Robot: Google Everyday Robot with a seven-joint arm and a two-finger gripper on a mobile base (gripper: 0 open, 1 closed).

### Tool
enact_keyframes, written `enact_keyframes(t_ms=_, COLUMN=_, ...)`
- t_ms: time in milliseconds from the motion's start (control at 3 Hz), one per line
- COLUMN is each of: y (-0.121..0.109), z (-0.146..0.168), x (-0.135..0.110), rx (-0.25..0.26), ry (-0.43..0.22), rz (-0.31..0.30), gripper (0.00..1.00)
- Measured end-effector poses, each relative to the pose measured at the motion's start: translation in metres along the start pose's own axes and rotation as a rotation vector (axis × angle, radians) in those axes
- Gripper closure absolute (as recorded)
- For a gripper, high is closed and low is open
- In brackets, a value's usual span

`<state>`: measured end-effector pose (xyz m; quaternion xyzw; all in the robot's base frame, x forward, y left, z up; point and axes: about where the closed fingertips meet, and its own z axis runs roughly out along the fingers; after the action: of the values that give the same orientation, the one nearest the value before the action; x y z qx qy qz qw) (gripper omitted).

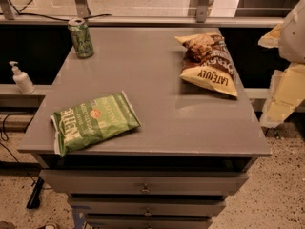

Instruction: Move brown chip bag near green can

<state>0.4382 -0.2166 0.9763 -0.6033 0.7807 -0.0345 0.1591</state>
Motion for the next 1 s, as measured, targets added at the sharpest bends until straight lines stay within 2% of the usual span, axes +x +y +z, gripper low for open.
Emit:
enact_keyframes(t_ms=667, y=-0.004, z=0.011, x=-0.002, rx=0.019, ry=-0.025, rz=0.006, gripper=0.0)
enact_keyframes(t_ms=1000, y=-0.019, z=0.046, x=-0.005, rx=0.052, ry=-0.066, rz=0.035, gripper=0.0)
